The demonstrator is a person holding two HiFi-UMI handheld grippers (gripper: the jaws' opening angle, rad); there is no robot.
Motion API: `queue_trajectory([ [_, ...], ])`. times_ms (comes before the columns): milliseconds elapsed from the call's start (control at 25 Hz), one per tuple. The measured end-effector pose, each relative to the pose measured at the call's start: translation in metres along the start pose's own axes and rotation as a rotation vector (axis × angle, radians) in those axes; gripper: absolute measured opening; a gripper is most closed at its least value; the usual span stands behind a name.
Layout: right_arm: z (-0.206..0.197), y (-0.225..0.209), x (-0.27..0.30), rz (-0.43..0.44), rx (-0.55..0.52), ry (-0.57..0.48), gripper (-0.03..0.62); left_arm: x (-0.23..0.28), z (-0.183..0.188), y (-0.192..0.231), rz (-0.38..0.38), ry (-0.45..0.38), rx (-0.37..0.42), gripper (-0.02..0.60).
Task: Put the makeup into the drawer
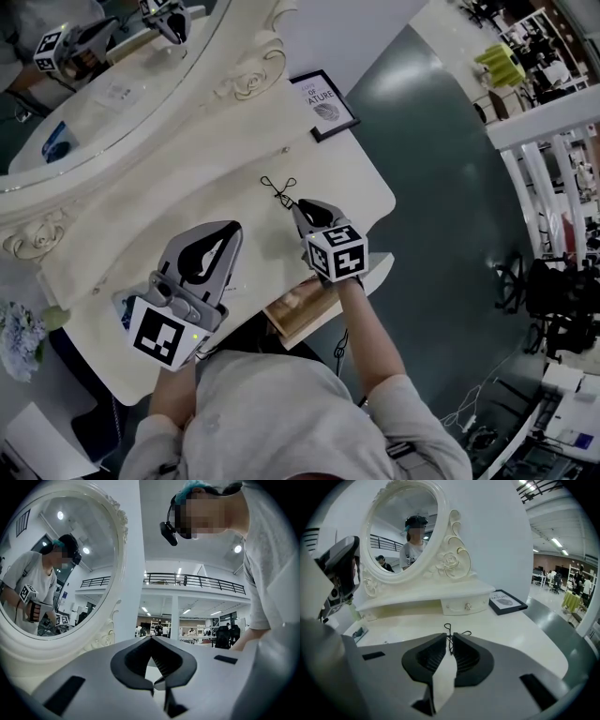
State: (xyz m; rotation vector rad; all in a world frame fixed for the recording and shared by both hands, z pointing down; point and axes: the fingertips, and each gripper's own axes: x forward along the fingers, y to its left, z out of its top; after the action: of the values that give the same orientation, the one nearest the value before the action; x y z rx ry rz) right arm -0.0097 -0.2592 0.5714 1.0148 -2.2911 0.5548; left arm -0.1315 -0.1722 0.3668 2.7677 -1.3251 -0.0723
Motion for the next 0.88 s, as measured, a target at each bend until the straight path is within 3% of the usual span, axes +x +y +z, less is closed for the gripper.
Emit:
queue_trajectory([
  [80,-0.005,-0.001,0.009,-0.006,-0.007,0.026,0.037,-0.004,-0.002,0.003,0.004,0.006,-0.003,0.011],
  [160,-0.011,-0.003,0.017,-0.017,-0.011,0.054,0.117,-0.007,-0.003,0.006,0.011,0.009,-0.005,0.011],
  [360,-0.024,-0.006,0.031,-0.038,-0.025,0.112,0.123,-0.013,-0.004,0.013,0.028,0.009,-0.010,0.012],
  [440,-0.030,-0.008,0.035,-0.059,-0.037,0.133,0.110,-0.015,-0.004,0.014,0.031,0.012,-0.008,0.012],
  [560,-0.035,-0.011,0.035,-0.092,-0.044,0.139,0.041,-0.018,-0.005,0.017,0.040,0.012,-0.010,0.011],
  [880,-0.027,-0.007,0.025,-0.065,-0.011,0.081,0.023,-0.022,-0.006,0.015,0.053,0.010,-0.006,0.012],
])
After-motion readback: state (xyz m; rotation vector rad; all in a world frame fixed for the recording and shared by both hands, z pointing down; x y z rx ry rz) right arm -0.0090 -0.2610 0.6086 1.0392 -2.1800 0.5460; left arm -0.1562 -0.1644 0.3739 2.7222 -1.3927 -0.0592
